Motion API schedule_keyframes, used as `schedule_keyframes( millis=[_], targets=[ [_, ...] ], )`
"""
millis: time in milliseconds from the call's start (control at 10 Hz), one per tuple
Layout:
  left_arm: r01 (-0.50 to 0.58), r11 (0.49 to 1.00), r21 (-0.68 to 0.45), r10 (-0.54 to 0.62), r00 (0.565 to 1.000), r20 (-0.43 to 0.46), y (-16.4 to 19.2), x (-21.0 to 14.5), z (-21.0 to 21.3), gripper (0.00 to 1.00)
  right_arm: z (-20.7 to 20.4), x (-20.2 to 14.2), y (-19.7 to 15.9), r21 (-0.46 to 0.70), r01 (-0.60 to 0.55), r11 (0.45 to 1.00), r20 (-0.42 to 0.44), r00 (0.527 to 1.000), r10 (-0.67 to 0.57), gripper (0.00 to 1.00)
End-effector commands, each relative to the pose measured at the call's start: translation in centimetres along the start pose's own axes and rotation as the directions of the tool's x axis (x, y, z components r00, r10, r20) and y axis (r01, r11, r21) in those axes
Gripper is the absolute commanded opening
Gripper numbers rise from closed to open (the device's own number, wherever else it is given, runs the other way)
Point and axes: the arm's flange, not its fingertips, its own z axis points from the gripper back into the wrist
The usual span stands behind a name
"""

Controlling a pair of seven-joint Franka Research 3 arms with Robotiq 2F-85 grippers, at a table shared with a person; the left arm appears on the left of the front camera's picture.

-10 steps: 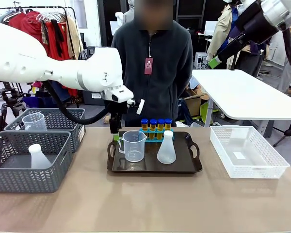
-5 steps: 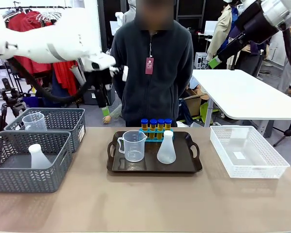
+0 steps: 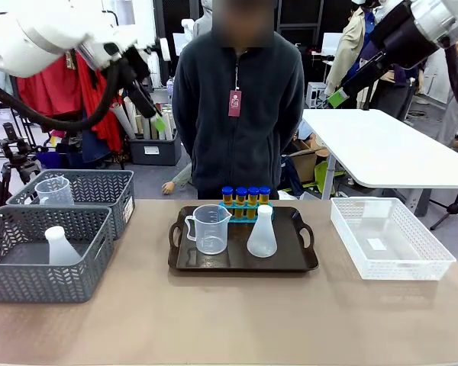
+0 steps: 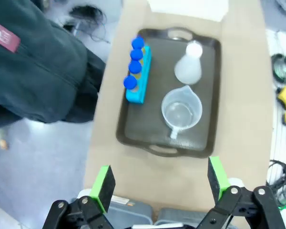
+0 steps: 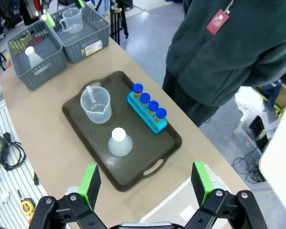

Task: Prepare the laboratory tools.
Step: Pick up one Large Measuring Cup and place it on the Handle tray.

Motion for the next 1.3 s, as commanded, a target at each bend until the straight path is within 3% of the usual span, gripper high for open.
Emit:
schedule_keyframes(
  millis=[0,600,1000,1200],
  targets=[
    [0.069,0.998,0.008,-0.069,0.994,0.078,0.1,-0.4,2.3,1.0,0.2,0.0,-0.1,0.001,0.001,1.0,0.003,1.0,-0.001,1.0],
    [0.144,0.989,-0.03,-0.136,0.974,0.18,-1.4,-0.5,7.3,1.0,0.2,0.0,-0.1,0.001,0.001,1.0,0.003,1.0,-0.001,1.0],
    [0.147,0.989,-0.017,-0.141,0.971,0.191,-1.9,-0.9,8.0,1.0,0.2,0.0,-0.1,0.001,0.001,1.0,0.003,1.0,-0.001,1.0],
    [0.173,0.985,-0.002,-0.17,0.974,0.152,-2.1,-0.6,7.9,1.0,0.2,0.0,-0.1,0.001,0.001,1.0,0.003,1.0,-0.001,1.0]
  ],
)
